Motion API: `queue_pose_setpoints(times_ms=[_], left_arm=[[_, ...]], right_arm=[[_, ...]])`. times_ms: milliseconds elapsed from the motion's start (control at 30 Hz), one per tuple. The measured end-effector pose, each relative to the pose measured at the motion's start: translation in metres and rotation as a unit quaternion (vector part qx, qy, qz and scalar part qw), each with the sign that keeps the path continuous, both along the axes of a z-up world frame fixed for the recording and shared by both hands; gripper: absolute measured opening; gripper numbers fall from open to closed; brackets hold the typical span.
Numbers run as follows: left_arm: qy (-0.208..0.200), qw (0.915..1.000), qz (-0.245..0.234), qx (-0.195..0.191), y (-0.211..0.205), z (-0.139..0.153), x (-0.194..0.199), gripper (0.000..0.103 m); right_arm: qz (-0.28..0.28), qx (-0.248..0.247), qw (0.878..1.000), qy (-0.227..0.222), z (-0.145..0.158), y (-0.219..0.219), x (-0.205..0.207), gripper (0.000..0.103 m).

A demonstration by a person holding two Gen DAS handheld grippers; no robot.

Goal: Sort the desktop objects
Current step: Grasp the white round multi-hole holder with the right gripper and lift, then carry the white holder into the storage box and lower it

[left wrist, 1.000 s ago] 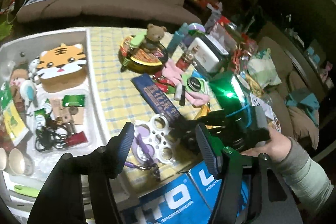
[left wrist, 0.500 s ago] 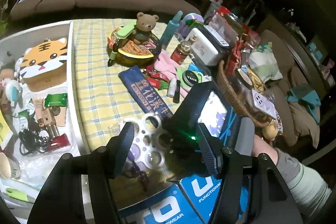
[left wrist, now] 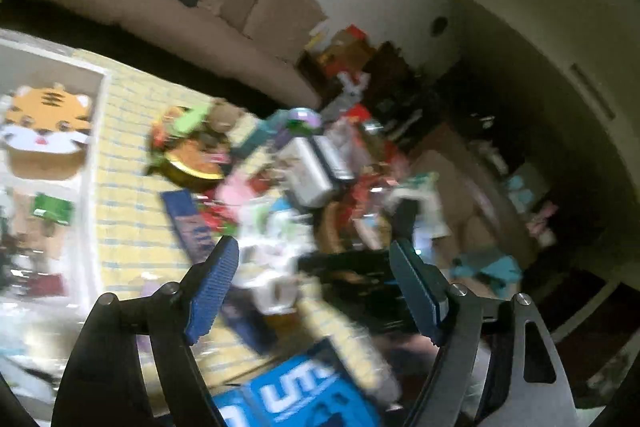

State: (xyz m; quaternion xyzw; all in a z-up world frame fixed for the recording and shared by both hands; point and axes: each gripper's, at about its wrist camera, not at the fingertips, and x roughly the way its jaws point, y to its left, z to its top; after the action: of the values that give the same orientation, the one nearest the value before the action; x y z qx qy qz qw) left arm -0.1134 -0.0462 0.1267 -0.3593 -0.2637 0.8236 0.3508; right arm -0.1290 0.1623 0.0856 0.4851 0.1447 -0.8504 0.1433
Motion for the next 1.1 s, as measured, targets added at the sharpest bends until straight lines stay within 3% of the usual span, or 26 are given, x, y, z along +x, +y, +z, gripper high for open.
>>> queue_pose_setpoints(times_ms=[100, 200, 367, 400, 467, 600, 867, 1100], left_arm=[[-0.022, 0.9997, 0.005, 0.003, -0.005, -0.011, -0.003, 0.080], [-0.019, 0.9997, 0.007, -0.017, -0.003, -0.012, 0.000, 0.080], [-0.010, 0.9981, 0.014, -0.060, -0.003, -0.008, 0.004, 0.061], [-0.011, 0.9975, 0.022, -0.067, -0.006, -0.009, 0.005, 0.052], [-0.016, 0.9972, 0.033, -0.065, -0.017, -0.009, 0.005, 0.037], [-0.026, 0.9957, 0.068, -0.056, -0.045, -0.008, 0.007, 0.027], [-0.021, 0.9911, 0.125, -0.041, -0.125, 0.000, 0.015, 0.025], [-0.057, 0.9830, 0.168, -0.045, -0.182, -0.025, 0.014, 0.025]], right_arm=[[0.007, -0.006, 1.000, 0.018, 0.021, -0.001, 0.008, 0.010], [0.020, -0.007, 0.999, 0.024, 0.037, -0.013, 0.015, 0.010], [0.039, -0.017, 0.999, 0.031, 0.055, -0.041, 0.021, 0.010], [0.043, -0.017, 0.998, 0.032, 0.057, -0.047, 0.022, 0.010], [0.052, -0.016, 0.998, 0.036, 0.062, -0.059, 0.024, 0.010], [0.072, -0.014, 0.996, 0.042, 0.069, -0.090, 0.026, 0.010], [0.130, -0.022, 0.990, 0.041, 0.076, -0.176, 0.019, 0.010], [0.178, -0.027, 0.984, -0.003, 0.047, -0.242, 0.004, 0.010]])
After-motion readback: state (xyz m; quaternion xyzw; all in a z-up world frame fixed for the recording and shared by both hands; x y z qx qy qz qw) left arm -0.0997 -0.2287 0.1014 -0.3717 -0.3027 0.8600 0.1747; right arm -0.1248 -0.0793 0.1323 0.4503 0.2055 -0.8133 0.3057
